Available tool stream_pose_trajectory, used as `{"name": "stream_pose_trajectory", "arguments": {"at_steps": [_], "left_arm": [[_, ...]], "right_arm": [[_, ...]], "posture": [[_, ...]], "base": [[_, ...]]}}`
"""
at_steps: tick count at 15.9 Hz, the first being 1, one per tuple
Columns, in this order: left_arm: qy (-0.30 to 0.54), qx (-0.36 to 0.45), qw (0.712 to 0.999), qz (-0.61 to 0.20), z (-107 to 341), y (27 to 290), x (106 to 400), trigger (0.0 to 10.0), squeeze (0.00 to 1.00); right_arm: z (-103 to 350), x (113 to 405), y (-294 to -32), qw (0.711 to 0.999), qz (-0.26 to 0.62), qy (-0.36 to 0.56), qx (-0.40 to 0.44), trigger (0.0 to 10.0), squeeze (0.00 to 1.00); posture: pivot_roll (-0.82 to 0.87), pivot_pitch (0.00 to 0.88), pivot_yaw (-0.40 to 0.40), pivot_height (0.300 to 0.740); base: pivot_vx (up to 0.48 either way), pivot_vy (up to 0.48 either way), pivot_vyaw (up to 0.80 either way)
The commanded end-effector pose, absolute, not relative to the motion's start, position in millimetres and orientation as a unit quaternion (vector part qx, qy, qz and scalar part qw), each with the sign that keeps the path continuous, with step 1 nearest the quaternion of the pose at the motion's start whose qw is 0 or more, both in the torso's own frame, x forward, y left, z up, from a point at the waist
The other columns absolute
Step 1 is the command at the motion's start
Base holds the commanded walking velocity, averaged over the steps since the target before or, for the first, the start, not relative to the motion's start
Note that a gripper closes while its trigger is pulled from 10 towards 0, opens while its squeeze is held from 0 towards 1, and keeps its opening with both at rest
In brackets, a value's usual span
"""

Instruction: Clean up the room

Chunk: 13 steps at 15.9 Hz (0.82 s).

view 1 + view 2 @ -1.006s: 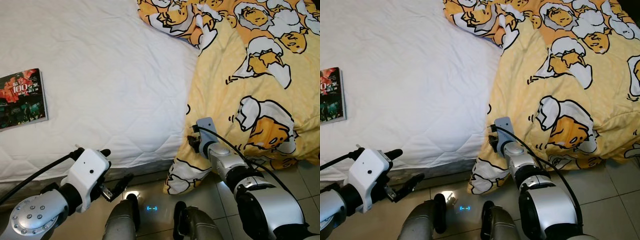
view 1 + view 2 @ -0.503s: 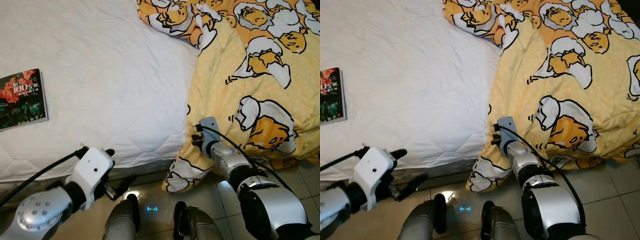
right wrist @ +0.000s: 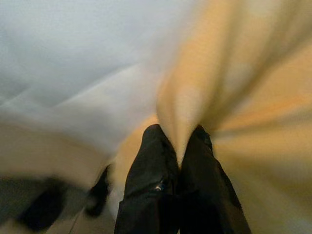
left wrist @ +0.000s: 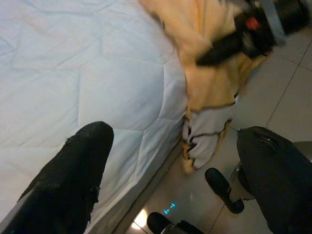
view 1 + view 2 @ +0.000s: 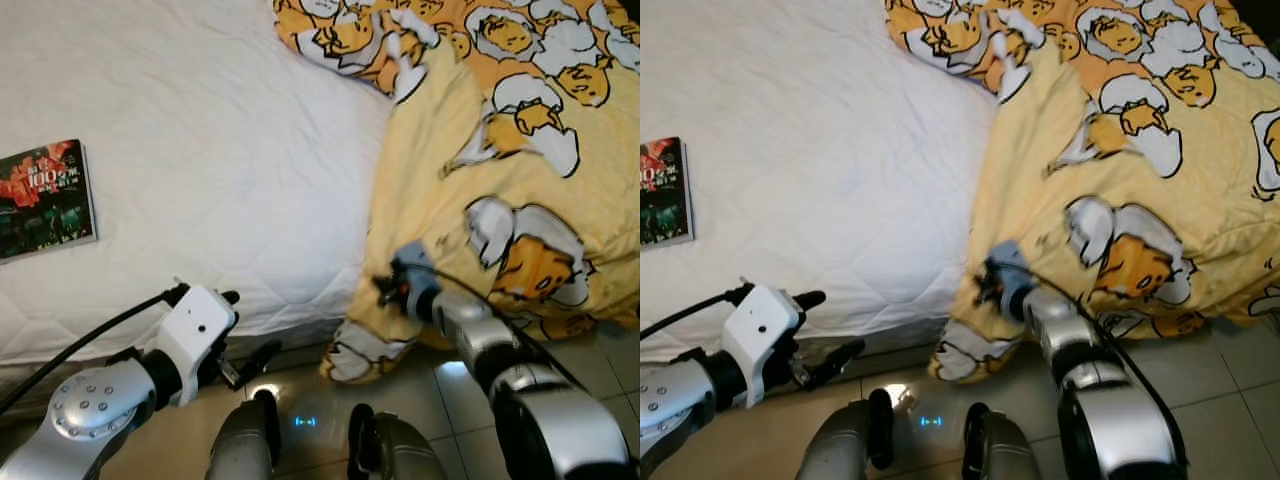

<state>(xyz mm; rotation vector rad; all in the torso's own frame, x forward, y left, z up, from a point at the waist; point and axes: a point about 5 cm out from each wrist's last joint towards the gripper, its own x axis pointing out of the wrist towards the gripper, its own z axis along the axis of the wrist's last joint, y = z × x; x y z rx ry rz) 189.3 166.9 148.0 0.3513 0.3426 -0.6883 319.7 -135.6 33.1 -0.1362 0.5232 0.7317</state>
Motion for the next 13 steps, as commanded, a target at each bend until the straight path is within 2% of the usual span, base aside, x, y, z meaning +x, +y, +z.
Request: {"name": "stream_pose_trajectory", "arguments": {"at_steps": [1,2,4,7,8,9,10,11,12,13], "left_arm": [[0.178,0.166,0.908,-0.341,142.4,166.2,186.5,10.0,0.0],[0.178,0.166,0.907,-0.343,141.8,165.6,186.4,10.0,0.0],[0.177,0.164,0.905,-0.351,140.6,162.9,186.5,10.0,0.0],[0.179,0.165,0.901,-0.359,140.3,162.5,185.8,10.0,0.0],[0.179,0.165,0.9,-0.361,140.4,162.4,185.8,10.0,0.0],[0.179,0.166,0.899,-0.363,140.3,162.6,185.9,10.0,0.0],[0.179,0.168,0.897,-0.367,140.0,162.7,186.3,10.0,0.0],[0.179,0.169,0.897,-0.368,139.6,162.6,186.6,10.0,0.0],[0.179,0.169,0.896,-0.369,139.4,162.3,186.8,10.0,0.0],[0.179,0.17,0.896,-0.37,138.9,162.0,187.2,10.0,0.0]], "right_arm": [[18.5,297.9,-138.3,0.851,0.439,0.277,-0.082,0.0,0.0],[14.2,288.8,-142.1,0.831,0.47,0.284,-0.089,0.0,0.0],[-9.2,239.2,-162.3,0.746,0.564,0.34,-0.097,0.0,0.0],[-26.1,191.4,-174.3,0.682,0.615,0.388,-0.082,0.0,0.0],[-29.0,186.3,-175.1,0.693,0.605,0.383,-0.089,2.1,0.0],[-29.6,187.8,-174.3,0.704,0.595,0.378,-0.089,5.1,0.0],[-33.6,196.5,-169.7,0.735,0.562,0.37,-0.077,10.0,0.0],[-31.4,199.8,-167.4,0.743,0.558,0.363,-0.068,10.0,0.0],[-33.0,201.7,-163.8,0.746,0.552,0.369,-0.059,10.0,0.19],[-37.6,201.1,-158.3,0.746,0.545,0.379,-0.055,10.0,1.0]], "posture": [[0.16,0.248,-0.005,0.74],[0.16,0.248,-0.003,0.74],[0.16,0.246,0.002,0.74],[0.16,0.244,0.008,0.74],[0.16,0.243,0.013,0.74],[0.16,0.241,0.015,0.74],[0.16,0.237,0.016,0.74],[0.15,0.231,0.017,0.74],[0.15,0.23,0.017,0.74],[0.15,0.225,0.015,0.74]], "base": [[0.0,0.0,0.0],[0.0,0.0,0.0],[0.0,0.0,0.0],[0.0,0.0,0.0],[0.0,0.0,0.0],[0.0,0.0,0.0],[0.0,0.0,0.0],[0.0,0.0,0.0],[0.0,0.0,0.0],[0.0,0.0,0.0]]}}
